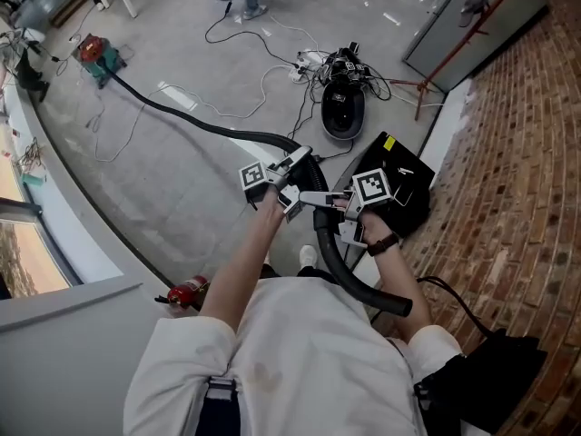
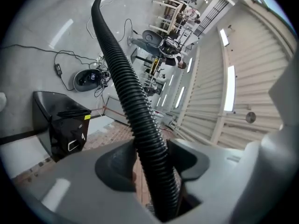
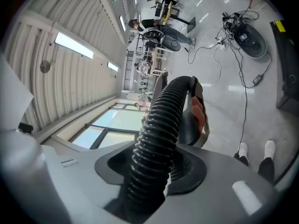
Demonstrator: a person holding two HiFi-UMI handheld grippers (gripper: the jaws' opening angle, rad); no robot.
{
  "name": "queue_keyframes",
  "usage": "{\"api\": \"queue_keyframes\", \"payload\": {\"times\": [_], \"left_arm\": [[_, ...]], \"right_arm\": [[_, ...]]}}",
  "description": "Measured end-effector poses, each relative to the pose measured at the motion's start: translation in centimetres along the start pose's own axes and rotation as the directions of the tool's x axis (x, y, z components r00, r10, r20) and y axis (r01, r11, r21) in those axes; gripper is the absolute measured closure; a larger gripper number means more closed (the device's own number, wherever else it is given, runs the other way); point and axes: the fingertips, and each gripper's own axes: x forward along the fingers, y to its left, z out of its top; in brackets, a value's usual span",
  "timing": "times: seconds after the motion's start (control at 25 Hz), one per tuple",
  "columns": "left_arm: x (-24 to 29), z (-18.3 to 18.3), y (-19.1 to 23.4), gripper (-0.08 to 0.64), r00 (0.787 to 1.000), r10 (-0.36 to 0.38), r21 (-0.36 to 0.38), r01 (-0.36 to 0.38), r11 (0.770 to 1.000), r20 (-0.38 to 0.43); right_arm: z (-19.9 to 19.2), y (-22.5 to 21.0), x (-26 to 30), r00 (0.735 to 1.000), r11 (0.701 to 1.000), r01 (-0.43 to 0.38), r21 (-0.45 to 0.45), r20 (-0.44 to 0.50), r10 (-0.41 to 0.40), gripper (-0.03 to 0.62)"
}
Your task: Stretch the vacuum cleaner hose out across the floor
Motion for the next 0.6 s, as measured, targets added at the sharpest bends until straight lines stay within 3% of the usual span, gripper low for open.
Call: {"api": "queue_keyframes", "payload": {"times": [0.12,0.2,0.24,0.32,0.36,0.4,0.48,0.52,0.56,0.6], "left_arm": [[-0.7,-0.1,0.0,0.365,0.998,0.059,-0.022,-0.058,0.998,0.037],[-1.3,0.0,0.4,0.377,0.992,0.113,-0.037,-0.111,0.993,0.053],[-1.5,-0.1,0.7,0.379,0.989,0.138,-0.045,-0.136,0.990,0.056],[-2.0,0.2,1.1,0.382,0.982,0.166,-0.091,-0.158,0.983,0.093],[-2.3,0.8,1.3,0.382,0.977,0.171,-0.130,-0.154,0.979,0.128],[-2.8,1.5,1.4,0.383,0.971,0.173,-0.173,-0.144,0.974,0.167],[-3.6,2.9,1.5,0.383,0.956,0.171,-0.252,-0.109,0.961,0.237],[-3.9,3.4,1.4,0.382,0.951,0.163,-0.283,-0.085,0.955,0.263],[-4.0,4.0,1.3,0.380,0.946,0.153,-0.306,-0.062,0.950,0.286],[-4.1,4.5,1.2,0.377,0.941,0.146,-0.320,-0.043,0.946,0.307]], "right_arm": [[0.2,-0.5,-1.0,1.000,0.999,0.025,-0.040,0.020,-0.024,0.380],[1.3,-1.4,-2.8,0.992,0.990,0.098,-0.097,0.088,-0.089,0.260],[1.9,-1.7,-4.0,0.984,0.984,0.133,-0.121,0.135,-0.116,0.221],[3.2,-2.2,-7.2,0.948,0.961,0.221,-0.165,0.267,-0.172,0.221],[4.0,-2.9,-9.3,0.910,0.944,0.285,-0.169,0.357,-0.211,0.240],[4.7,-3.8,-11.6,0.854,0.923,0.354,-0.152,0.454,-0.254,0.289],[5.8,-5.7,-16.3,0.709,0.882,0.465,-0.074,0.628,-0.321,0.396],[5.9,-6.5,-18.2,0.639,0.871,0.490,-0.028,0.691,-0.338,0.505],[5.7,-6.9,-19.7,0.588,0.871,0.491,0.005,0.735,-0.336,0.592],[5.2,-6.8,-20.4,0.565,0.882,0.472,0.010,0.764,-0.311,0.607]]}}
